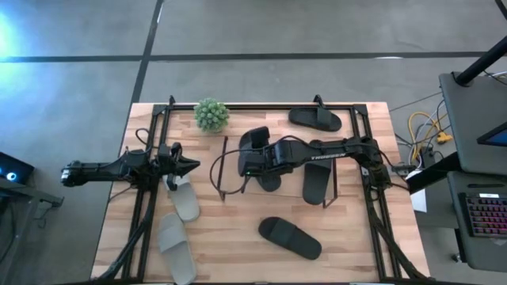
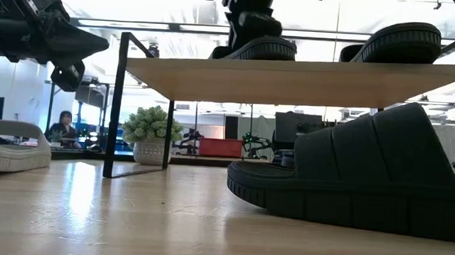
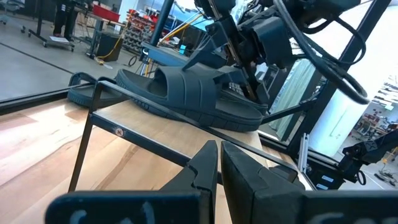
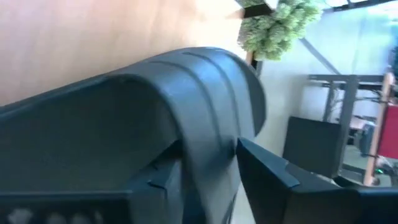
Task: Pick and place slides into the shelf
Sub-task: Put the black slipper on the shelf
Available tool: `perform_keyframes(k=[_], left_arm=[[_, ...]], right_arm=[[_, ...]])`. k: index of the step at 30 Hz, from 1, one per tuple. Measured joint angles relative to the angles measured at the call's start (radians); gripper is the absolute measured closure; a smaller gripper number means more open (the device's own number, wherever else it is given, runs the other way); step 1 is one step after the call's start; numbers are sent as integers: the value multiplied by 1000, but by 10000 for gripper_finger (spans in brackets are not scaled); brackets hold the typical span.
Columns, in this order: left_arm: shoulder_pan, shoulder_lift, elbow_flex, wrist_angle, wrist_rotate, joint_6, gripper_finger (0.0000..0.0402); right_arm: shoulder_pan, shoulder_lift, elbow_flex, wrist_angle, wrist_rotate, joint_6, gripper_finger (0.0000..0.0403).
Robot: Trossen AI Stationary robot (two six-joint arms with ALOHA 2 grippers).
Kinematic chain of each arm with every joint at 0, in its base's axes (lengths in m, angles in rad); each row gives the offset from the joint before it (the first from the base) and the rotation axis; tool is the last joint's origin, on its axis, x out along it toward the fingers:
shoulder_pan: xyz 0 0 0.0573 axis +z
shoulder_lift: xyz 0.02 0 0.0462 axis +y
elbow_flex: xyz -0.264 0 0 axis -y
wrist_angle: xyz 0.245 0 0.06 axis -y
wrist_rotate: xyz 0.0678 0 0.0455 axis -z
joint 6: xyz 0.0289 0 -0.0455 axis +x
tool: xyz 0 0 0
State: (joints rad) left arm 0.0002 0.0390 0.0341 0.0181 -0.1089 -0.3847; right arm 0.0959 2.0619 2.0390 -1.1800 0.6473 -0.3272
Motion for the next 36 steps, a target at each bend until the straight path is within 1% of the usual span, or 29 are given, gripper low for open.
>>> perform_keyframes(k=[5,10,15,17,21,24,29,32,35,36], left_arm=[[0,0,0,0,0,0,395],[0,0,0,0,0,0,395],[0,0,0,0,0,0,395],[0,0,0,0,0,0,395],[0,0,0,0,0,0,395],[0,0,0,0,0,0,395],[0,0,0,0,0,0,395],[0,0,0,0,0,0,395],[0,0,0,0,0,0,395],[0,0,0,0,0,0,395]], right_arm=[[0,-2,0,47,20,14,332],[2,-7,0,12,62,79,386],[21,-17,0,-129,128,224,391],[37,-25,1,-222,156,298,392],[82,-34,40,-401,173,483,393],[124,-55,44,-387,178,522,393],[173,-74,45,-390,219,627,392],[188,-75,33,-391,264,649,392],[192,-77,19,-391,257,662,391],[193,-77,12,-390,239,679,391]])
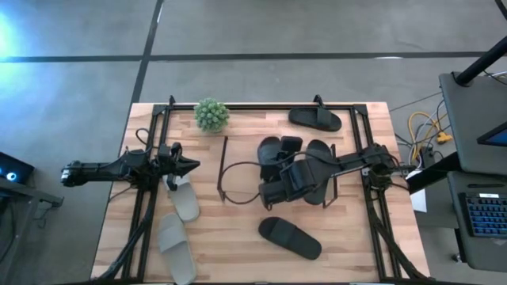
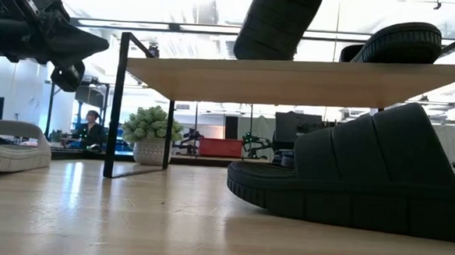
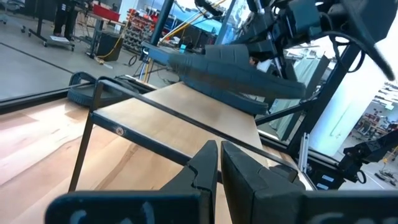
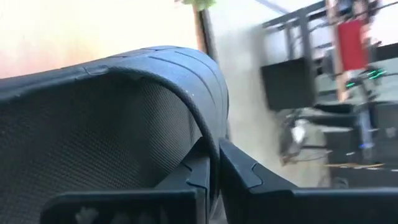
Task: Pick and place slides into the shelf
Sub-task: Put the black slipper on the shelf
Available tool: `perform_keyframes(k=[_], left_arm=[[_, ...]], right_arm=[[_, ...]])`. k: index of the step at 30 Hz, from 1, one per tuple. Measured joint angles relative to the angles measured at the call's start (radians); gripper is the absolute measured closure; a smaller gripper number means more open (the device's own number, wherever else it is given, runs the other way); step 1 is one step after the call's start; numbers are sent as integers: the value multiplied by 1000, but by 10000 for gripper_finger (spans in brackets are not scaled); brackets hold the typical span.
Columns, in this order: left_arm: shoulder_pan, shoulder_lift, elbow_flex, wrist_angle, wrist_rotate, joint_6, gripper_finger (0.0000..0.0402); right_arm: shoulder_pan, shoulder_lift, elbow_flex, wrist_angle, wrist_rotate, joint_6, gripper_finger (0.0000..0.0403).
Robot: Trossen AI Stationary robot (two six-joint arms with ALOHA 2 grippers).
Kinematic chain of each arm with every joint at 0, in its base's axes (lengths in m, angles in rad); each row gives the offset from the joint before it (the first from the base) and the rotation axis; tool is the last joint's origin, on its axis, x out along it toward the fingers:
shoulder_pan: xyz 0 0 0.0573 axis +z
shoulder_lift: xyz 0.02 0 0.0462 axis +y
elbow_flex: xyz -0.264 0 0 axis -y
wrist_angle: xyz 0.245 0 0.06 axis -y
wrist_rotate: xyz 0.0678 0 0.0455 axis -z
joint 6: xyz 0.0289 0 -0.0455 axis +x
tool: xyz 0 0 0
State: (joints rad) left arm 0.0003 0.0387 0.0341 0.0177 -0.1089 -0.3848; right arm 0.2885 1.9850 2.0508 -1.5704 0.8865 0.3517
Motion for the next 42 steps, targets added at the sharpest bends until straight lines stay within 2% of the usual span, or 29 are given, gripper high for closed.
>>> perform_keyframes(k=[4,14,21,25,28,33,39,42], left_arm=[[0,0,0,0,0,0,395],[0,0,0,0,0,0,395],[0,0,0,0,0,0,395],[0,0,0,0,0,0,395],[0,1,0,0,0,0,395],[0,0,0,0,0,0,395],[0,0,0,0,0,0,395],[0,0,0,0,0,0,395]], right_arm=[[-19,0,-58,0,-71,108,391],[-5,-4,-239,-4,-20,148,390],[30,-2,-195,-1,81,152,390],[26,-2,-154,-2,174,59,390],[11,-2,-143,-1,205,-27,390],[-30,-2,-153,-1,144,-37,390],[-89,-2,-212,-1,141,-32,390],[-110,-1,-226,-1,81,-1,390]])
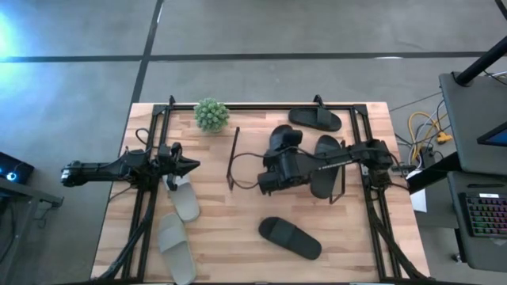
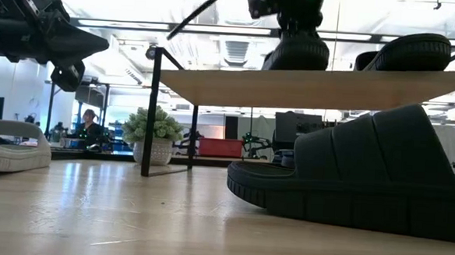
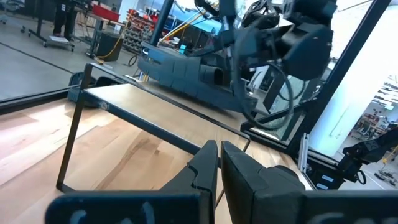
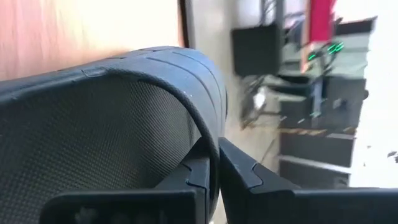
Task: Pick and place slides into the shelf
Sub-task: Put the black slipper on the shelf
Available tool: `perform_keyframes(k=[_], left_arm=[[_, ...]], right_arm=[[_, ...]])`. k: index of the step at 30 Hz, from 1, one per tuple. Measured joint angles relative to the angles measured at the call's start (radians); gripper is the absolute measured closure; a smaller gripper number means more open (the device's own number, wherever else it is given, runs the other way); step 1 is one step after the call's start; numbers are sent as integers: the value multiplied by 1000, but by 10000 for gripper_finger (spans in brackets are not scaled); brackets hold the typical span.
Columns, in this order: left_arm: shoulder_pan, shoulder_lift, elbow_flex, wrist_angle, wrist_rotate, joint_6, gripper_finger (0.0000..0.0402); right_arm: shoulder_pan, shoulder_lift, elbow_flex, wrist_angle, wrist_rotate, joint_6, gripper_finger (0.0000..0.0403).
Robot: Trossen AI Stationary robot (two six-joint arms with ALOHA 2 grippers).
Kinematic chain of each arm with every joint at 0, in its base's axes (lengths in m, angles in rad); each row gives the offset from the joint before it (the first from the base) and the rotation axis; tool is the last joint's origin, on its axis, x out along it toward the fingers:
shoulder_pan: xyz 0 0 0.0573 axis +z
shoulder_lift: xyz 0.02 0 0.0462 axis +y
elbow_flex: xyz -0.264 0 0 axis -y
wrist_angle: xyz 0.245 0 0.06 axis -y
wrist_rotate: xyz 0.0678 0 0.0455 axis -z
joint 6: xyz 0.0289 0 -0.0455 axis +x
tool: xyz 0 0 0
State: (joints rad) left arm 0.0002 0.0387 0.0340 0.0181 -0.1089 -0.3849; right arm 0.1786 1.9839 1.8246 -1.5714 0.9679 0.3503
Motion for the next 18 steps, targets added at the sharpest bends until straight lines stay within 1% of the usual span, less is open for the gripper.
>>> perform_keyframes(k=[2,5,8,12,18], left_arm=[[0,0,0,0,0,0,395],[0,0,0,0,0,0,395],[0,0,0,0,0,0,395],[0,0,0,0,0,0,395],[0,0,0,0,0,0,395]], right_arm=[[-3,0,-2,1,-24,33,390],[0,0,-1,-1,-26,89,389],[-1,-5,4,0,-52,108,380],[0,-19,4,1,-82,111,341],[6,-57,3,0,-166,113,280]])
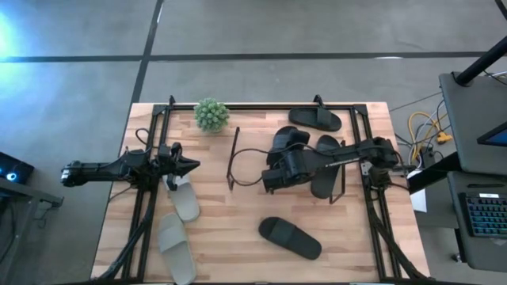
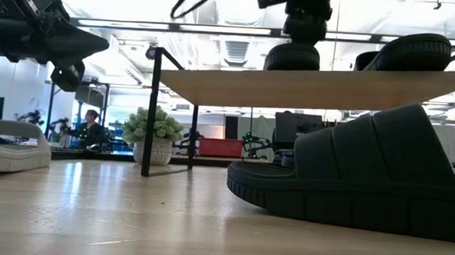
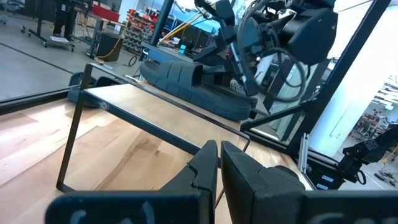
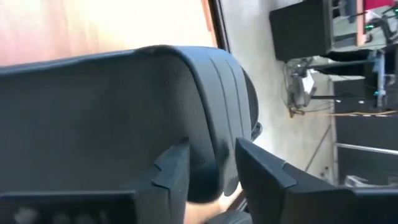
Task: Pick and place slides into the shelf
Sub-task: Put the black slipper on the shelf
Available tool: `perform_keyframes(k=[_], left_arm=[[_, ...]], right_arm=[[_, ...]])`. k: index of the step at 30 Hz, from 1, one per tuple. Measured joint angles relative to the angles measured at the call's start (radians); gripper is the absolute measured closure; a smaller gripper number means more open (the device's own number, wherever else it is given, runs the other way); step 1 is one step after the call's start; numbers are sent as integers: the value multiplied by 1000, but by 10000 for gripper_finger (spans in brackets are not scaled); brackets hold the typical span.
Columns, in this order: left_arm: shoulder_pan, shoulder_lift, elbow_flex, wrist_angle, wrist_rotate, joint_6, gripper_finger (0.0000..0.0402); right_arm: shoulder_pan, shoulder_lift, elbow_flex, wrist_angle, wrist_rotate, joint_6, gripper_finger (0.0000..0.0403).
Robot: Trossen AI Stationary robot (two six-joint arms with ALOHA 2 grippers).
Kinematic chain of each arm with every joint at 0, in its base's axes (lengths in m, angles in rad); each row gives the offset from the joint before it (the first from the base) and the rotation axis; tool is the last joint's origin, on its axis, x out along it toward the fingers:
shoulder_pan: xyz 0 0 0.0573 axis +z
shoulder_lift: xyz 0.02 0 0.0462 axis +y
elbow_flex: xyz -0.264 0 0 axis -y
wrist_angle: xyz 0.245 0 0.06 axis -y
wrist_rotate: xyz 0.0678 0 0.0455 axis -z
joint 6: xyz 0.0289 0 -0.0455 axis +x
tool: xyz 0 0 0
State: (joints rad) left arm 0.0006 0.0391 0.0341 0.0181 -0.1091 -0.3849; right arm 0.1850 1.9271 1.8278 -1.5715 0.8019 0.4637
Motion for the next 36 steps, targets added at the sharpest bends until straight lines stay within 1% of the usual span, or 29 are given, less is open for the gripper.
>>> perform_keyframes(k=[5,6,8,11,14,19,22,25,29,33,36], left_arm=[[0,-1,0,0,0,0,395],[0,-1,0,0,0,0,395],[0,0,0,0,0,0,395],[0,0,0,0,0,0,395],[0,0,0,0,0,0,395],[0,1,0,0,0,0,395],[0,0,0,0,0,0,395],[0,0,0,0,0,0,395],[0,0,0,0,0,0,395],[0,0,0,0,0,0,395],[0,0,0,0,0,0,395]], right_arm=[[29,-45,0,0,-7,7,252],[36,-54,7,-2,-22,10,248],[47,-67,33,12,-80,12,244],[51,-72,95,82,-169,9,247],[24,-63,157,183,-232,-7,265],[-100,-62,181,361,-313,-41,321],[-187,-62,168,397,-376,-78,357],[-262,-56,138,407,-445,-94,383],[-305,-35,122,407,-466,-191,393],[-312,-4,122,426,-536,-284,394],[-312,32,128,428,-549,-344,394]])
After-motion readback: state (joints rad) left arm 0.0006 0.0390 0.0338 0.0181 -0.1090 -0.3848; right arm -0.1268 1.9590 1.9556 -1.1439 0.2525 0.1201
